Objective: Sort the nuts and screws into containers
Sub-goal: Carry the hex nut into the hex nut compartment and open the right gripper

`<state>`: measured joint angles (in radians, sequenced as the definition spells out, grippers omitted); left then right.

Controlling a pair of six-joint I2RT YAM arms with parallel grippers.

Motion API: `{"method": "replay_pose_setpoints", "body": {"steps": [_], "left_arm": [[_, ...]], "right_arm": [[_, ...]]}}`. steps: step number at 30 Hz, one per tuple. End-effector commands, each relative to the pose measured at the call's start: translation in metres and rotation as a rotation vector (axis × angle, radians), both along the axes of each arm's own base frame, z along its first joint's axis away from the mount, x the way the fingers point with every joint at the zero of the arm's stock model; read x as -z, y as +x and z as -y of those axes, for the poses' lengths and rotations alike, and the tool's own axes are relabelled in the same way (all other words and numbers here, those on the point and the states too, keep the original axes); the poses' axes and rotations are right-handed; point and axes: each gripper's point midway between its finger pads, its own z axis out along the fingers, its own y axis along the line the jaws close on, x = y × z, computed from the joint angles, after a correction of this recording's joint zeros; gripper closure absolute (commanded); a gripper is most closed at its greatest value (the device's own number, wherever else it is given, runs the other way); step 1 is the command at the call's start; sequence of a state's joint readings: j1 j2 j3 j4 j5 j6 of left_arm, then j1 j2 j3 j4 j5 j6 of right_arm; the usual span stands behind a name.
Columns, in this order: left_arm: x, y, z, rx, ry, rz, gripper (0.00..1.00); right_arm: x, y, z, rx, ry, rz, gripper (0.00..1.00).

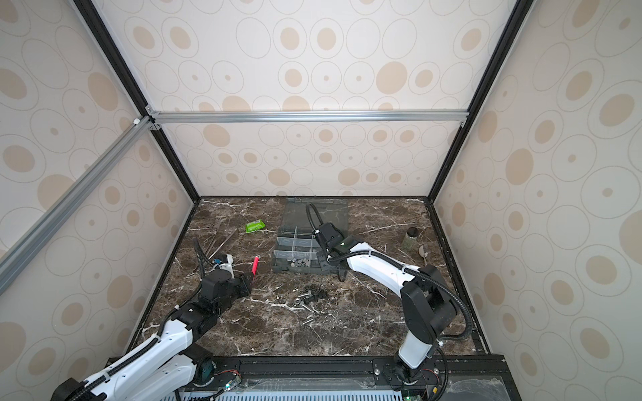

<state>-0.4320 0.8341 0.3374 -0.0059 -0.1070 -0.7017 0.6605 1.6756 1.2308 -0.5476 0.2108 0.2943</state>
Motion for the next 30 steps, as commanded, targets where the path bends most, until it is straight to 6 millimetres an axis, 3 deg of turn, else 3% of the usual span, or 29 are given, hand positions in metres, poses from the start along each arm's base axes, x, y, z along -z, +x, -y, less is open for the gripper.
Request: {"method": "replay_pose_setpoints", "body": {"steps": [1,11,22,30], "left_arm": [[-0.002,0.002,0.001,-0.011,-0.038,0.012,0.57],[-0.002,0.003,0.005,0.003,-0.058,0.01,0.57],[0.001,0.002,0.007,0.01,-0.068,0.001,0.57],[0.002,0.002,0.007,0.011,-0.067,0.0,0.57]], "right_arm": [[0.008,0.005,0.009,0.041,-0.004,-0.009,0.79],[0.032,0.022,0.007,0.064,-0.012,-0.049,0.78],[0.043,0.034,-0.001,0.076,0.005,-0.067,0.76],[0.049,0.034,-0.001,0.087,0.005,-0.082,0.64]]}}
